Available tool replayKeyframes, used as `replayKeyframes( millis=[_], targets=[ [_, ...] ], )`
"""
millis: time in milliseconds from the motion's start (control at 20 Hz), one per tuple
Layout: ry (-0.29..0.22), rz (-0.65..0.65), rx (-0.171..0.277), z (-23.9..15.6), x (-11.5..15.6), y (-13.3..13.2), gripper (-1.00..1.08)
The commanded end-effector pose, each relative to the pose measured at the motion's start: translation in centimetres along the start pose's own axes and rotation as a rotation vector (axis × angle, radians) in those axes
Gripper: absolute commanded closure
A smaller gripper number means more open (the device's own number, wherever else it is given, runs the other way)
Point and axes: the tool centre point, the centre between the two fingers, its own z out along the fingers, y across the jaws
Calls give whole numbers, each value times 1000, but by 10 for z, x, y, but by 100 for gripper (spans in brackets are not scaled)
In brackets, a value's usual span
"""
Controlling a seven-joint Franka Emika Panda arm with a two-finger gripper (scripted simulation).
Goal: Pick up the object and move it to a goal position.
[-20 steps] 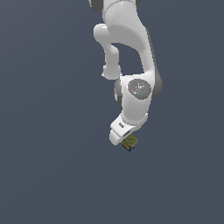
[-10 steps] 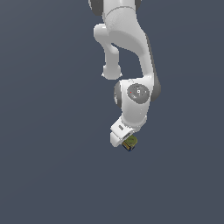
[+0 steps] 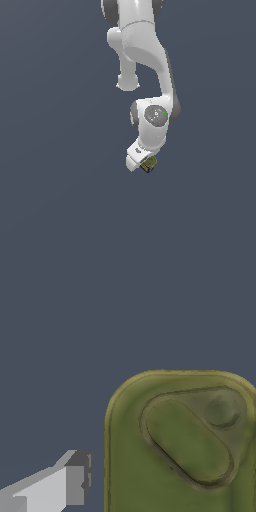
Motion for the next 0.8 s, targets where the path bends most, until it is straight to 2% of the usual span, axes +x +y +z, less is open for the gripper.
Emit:
replayKeyframes(
  millis=[0, 750],
  targets=[
    [1, 0, -1, 0, 1, 0, 108],
    [0, 0, -1, -5, -2, -1, 108]
  ],
)
